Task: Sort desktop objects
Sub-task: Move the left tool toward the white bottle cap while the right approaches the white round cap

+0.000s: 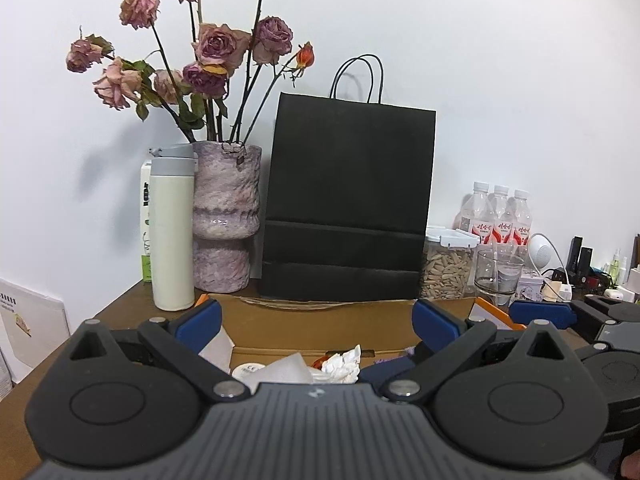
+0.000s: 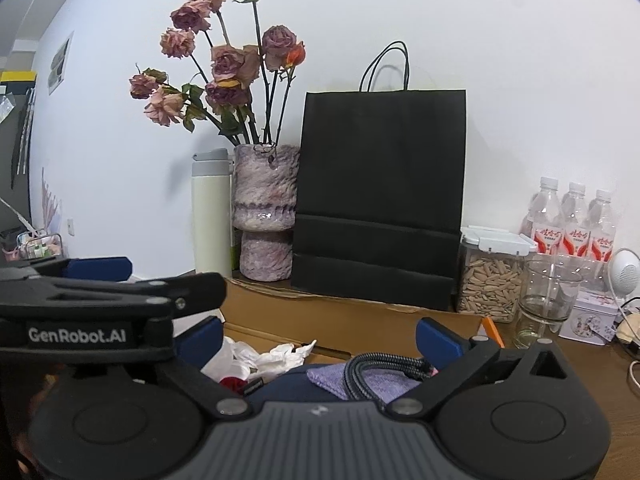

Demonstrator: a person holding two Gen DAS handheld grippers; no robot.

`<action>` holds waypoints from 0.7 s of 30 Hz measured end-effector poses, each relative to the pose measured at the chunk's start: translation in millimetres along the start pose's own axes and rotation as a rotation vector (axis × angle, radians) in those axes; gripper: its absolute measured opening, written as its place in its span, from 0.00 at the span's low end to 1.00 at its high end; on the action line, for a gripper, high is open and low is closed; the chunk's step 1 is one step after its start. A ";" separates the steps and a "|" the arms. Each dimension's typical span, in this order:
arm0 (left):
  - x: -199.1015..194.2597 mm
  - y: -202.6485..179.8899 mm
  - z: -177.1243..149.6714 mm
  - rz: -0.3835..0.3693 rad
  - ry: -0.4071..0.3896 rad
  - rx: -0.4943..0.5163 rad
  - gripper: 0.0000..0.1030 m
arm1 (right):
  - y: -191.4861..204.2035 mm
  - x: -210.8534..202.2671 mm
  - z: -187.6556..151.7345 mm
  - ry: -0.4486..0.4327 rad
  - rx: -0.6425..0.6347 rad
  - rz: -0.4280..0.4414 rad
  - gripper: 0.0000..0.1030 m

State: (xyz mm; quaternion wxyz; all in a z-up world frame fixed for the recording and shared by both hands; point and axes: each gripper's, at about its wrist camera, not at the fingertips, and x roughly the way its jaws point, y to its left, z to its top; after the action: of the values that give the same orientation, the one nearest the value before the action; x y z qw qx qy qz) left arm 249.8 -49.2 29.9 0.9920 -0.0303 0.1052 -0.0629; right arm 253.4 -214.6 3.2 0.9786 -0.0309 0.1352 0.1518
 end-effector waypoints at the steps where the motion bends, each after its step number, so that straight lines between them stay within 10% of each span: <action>1: -3.6 0.0 -0.9 0.002 -0.002 0.000 1.00 | -0.2 -4.1 -0.9 -0.002 0.001 -0.003 1.00; 21: -70.3 11.2 -23.8 0.048 0.023 0.006 1.00 | 0.5 -80.4 -35.0 0.016 -0.010 -0.077 1.00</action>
State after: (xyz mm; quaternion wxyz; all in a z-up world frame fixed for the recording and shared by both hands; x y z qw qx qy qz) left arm 177.9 -30.0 20.4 0.9920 -0.0242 0.1171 -0.0398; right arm 170.6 -240.9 -8.5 0.9825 -0.0420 0.1408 0.1145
